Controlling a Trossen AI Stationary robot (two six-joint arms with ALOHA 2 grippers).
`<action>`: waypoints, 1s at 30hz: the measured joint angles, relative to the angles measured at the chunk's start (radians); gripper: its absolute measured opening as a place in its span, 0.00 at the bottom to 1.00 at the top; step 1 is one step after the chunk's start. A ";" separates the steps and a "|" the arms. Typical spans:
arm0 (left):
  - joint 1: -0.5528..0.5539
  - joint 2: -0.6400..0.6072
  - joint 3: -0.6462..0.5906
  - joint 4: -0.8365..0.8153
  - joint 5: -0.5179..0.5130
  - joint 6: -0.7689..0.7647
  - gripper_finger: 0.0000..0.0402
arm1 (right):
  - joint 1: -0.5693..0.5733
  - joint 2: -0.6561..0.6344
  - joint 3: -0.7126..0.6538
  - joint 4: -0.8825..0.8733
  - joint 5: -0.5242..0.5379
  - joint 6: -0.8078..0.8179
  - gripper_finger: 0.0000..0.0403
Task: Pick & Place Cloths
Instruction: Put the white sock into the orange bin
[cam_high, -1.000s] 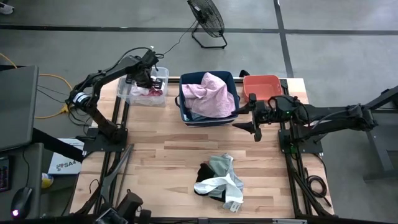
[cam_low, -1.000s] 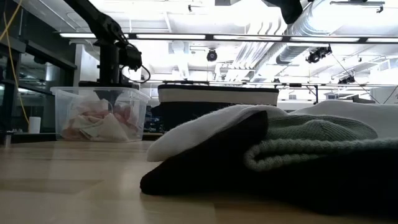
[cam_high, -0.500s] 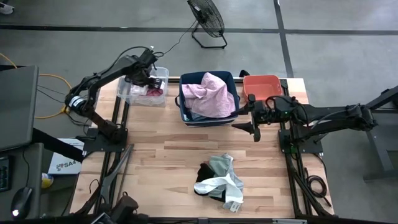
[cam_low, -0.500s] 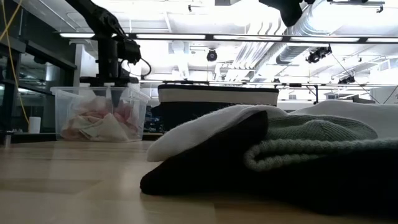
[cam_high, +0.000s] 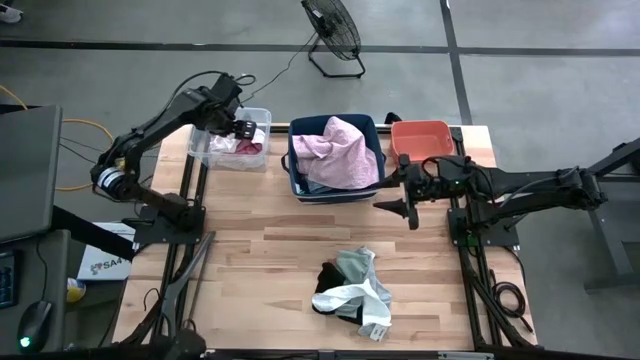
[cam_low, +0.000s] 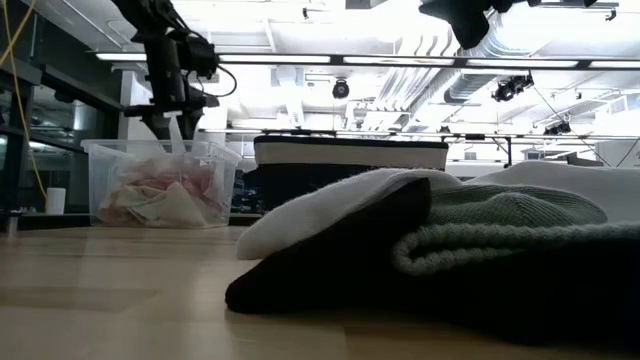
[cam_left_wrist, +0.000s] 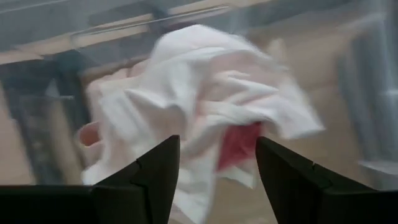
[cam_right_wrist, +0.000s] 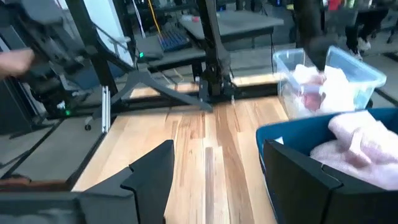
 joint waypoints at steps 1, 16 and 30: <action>-0.001 -0.013 0.000 0.002 0.025 0.007 0.51 | 0.000 0.000 0.000 -0.015 0.000 0.001 0.59; -0.211 -0.247 0.001 0.007 0.001 -0.016 0.51 | 0.312 0.000 0.000 -0.170 0.305 0.112 0.58; -0.550 -0.313 0.000 -0.085 -0.235 -0.161 0.51 | 0.473 0.009 -0.119 -0.222 0.430 0.414 0.58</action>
